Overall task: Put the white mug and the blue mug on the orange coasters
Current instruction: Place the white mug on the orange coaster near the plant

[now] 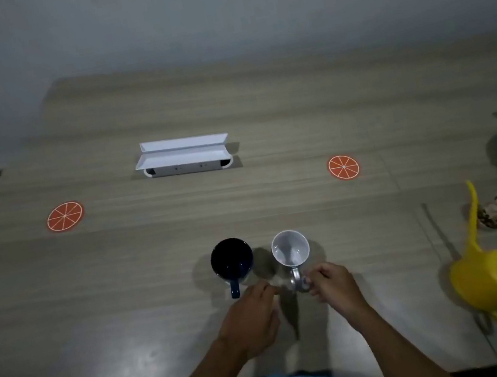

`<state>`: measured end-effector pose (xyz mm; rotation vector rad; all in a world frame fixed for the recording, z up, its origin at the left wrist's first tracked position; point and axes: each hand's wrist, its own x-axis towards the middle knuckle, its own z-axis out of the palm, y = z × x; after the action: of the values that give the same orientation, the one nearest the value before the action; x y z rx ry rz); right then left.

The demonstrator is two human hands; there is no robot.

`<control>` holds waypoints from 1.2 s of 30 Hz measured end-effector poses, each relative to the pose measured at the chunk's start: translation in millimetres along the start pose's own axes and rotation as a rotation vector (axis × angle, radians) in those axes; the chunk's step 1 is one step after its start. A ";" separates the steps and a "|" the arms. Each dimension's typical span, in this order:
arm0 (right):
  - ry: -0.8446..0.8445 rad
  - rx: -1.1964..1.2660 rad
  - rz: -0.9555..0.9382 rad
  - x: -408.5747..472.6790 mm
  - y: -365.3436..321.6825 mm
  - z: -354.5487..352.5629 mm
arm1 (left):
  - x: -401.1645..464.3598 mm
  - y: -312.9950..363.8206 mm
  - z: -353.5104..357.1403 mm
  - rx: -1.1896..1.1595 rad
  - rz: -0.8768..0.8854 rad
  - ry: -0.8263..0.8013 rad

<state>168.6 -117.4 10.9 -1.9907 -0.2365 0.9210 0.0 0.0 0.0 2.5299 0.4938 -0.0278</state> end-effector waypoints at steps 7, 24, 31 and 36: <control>-0.127 0.052 0.028 -9.2 4.9 16.1 | -1.4 -13.0 30.4 0.106 -0.023 -0.176; -0.140 0.326 0.111 -12.0 7.4 7.5 | -7.3 -26.6 59.9 0.224 -0.066 -0.218; -0.092 0.307 0.046 -5.6 -1.7 -18.2 | 17.1 -9.6 60.0 0.190 -0.024 -0.153; -0.018 0.302 0.015 13.1 -5.1 -36.7 | 45.2 3.4 60.6 0.205 -0.034 -0.167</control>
<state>204.0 -132.1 19.9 -1.7083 -0.0864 0.9259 48.4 -19.2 -54.9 2.6881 0.4879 -0.3141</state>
